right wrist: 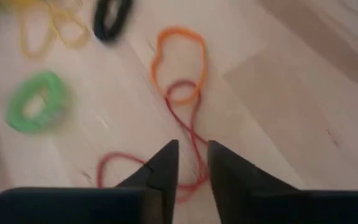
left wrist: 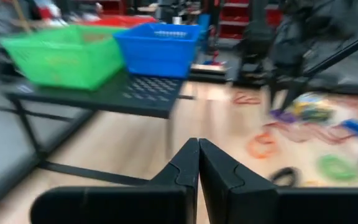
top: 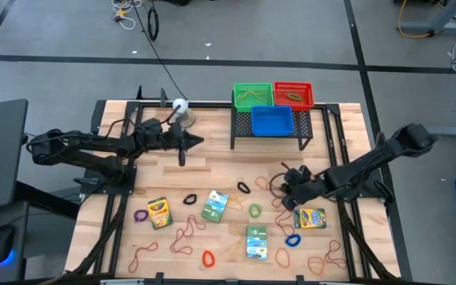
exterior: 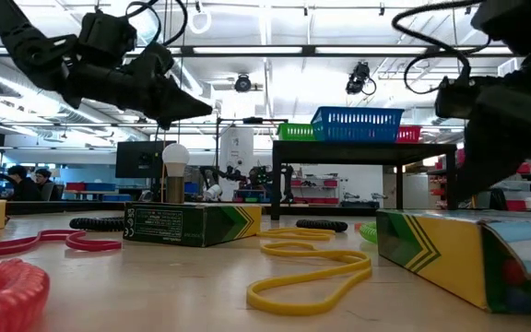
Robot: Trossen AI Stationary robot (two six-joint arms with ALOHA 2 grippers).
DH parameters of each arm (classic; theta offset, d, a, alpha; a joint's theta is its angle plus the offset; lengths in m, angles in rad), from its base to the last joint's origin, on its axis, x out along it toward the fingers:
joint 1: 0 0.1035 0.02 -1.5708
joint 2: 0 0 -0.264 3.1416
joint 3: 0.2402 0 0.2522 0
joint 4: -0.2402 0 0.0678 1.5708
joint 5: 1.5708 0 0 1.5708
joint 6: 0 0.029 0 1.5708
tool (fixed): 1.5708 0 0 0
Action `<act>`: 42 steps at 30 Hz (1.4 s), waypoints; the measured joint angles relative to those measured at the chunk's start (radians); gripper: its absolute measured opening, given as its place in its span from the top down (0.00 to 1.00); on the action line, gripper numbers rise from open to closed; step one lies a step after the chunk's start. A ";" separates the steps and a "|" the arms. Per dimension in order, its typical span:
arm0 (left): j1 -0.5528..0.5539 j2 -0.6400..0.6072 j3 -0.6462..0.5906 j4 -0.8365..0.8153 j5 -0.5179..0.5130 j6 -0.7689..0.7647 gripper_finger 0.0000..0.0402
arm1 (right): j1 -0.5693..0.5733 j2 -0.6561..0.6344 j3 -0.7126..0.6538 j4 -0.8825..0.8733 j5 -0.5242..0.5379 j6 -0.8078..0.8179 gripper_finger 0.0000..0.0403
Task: Pick & Place Office Desk Supplies
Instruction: Put the red rubber band into the green bin
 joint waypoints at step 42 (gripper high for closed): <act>-0.508 0.512 0.437 0.020 -0.438 -0.205 0.67 | 0.020 0.026 0.077 0.060 0.061 -0.300 0.99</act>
